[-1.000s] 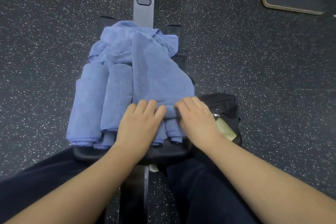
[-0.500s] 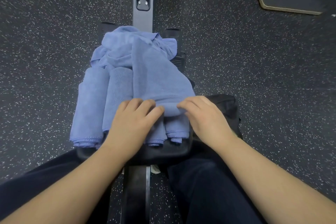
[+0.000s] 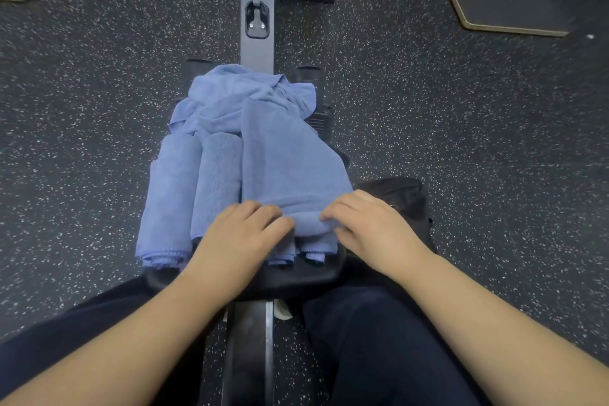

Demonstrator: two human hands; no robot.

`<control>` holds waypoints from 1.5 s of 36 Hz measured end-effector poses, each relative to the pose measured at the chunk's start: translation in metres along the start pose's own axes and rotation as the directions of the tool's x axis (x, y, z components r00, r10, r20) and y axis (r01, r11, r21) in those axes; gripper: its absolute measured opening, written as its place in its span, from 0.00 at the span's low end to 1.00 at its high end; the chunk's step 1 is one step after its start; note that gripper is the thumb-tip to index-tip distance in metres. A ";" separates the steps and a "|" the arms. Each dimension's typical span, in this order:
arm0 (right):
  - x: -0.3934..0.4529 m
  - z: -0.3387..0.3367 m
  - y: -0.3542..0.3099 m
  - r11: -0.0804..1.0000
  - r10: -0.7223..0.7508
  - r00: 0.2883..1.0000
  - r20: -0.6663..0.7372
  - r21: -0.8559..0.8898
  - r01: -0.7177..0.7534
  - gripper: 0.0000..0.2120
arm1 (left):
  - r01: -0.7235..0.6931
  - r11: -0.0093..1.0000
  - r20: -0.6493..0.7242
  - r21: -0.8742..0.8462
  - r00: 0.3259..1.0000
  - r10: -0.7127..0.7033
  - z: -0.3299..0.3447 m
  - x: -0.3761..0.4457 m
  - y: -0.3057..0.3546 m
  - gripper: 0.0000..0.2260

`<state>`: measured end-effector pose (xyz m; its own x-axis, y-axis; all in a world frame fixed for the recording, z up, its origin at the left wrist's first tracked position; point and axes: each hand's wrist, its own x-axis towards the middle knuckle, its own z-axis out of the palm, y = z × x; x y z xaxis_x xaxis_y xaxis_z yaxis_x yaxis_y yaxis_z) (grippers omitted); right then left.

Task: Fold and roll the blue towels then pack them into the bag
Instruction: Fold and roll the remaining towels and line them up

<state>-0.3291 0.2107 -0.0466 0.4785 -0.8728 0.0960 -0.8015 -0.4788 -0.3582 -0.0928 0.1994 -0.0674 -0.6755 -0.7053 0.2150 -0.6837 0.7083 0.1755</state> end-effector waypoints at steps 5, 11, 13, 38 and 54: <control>-0.008 -0.003 -0.003 1.000 0.007 0.996 0.092 0.017 -0.009 0.16 | 0.036 0.993 0.089 -0.110 0.996 -0.026 0.005 -0.007 0.004 0.13; -0.010 0.002 -0.002 0.988 0.123 0.972 0.202 0.070 -0.139 0.13 | 0.139 0.980 0.145 -0.139 0.982 -0.119 0.014 -0.010 0.007 0.17; -0.007 0.003 -0.003 0.981 0.156 0.960 0.231 0.073 -0.178 0.13 | 0.149 0.986 0.110 -0.077 0.984 -0.140 0.014 -0.009 0.007 0.17; 0.007 0.041 0.003 0.971 0.176 0.976 -0.130 -0.141 -0.194 0.13 | 0.186 0.957 -0.058 0.223 0.982 -0.177 0.019 -0.001 0.014 0.07; 0.005 0.043 -0.006 0.986 0.156 0.986 -0.065 -0.044 -0.159 0.13 | 0.202 0.960 -0.076 0.194 0.979 -0.190 0.027 -0.004 0.016 0.06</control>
<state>-0.3065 0.2131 -0.0836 0.3236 -0.9409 0.0995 -0.8822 -0.3381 -0.3279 -0.1082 0.2128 -0.0911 -0.5101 -0.8229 0.2502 -0.8462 0.5323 0.0255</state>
